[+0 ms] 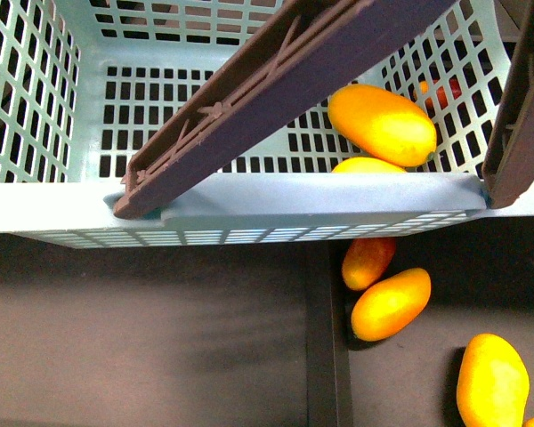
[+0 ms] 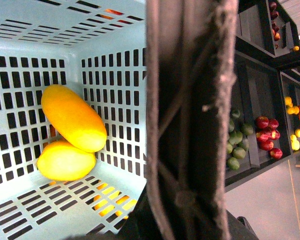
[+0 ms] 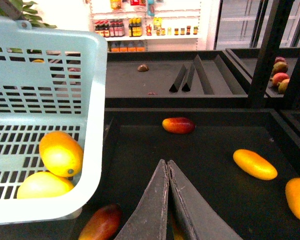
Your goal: Pick lemon and mango into basket
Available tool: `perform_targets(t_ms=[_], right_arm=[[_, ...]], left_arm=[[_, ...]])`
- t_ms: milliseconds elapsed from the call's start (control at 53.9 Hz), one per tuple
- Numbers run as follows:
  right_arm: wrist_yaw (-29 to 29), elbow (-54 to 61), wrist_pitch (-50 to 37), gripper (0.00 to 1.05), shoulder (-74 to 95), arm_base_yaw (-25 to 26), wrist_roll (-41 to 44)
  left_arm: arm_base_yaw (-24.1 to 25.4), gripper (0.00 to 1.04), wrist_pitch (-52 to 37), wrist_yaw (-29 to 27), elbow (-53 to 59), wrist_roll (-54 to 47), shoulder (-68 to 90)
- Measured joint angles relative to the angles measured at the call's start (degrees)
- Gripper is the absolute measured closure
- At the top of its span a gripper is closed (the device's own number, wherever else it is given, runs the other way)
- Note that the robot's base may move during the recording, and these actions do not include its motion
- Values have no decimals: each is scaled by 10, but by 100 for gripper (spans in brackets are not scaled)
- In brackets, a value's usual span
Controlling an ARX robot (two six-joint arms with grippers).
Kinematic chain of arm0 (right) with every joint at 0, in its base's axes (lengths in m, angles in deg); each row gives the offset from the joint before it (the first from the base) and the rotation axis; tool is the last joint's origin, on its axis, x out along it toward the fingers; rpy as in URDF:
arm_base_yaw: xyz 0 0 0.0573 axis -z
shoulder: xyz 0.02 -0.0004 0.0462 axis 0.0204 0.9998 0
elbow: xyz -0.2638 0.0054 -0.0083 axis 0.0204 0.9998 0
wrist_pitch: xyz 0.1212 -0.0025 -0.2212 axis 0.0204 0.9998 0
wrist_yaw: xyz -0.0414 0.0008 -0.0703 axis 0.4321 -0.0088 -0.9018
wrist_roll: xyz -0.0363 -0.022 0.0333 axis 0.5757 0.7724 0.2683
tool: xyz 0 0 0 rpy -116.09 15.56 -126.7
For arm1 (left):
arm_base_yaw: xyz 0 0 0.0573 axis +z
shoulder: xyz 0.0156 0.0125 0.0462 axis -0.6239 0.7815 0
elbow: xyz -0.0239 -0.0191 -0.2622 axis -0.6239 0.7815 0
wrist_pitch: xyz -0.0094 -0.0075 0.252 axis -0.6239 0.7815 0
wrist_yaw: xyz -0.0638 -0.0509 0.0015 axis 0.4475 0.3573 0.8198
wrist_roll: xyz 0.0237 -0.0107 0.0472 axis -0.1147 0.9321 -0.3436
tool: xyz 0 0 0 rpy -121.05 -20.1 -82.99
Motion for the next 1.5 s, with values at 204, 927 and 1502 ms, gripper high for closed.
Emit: perform_targets(t_ms=[204, 927, 1502], right_arm=[[0, 0, 1, 103, -1, 0, 0], [0, 0, 1, 9, -2, 0, 1], [0, 0, 1, 9, -2, 0, 1]], left_arm=[[0, 101, 0, 1, 0, 1, 0], [-24, 101, -65, -183, 33, 78, -7], [112, 101, -249, -353, 154, 413, 88]])
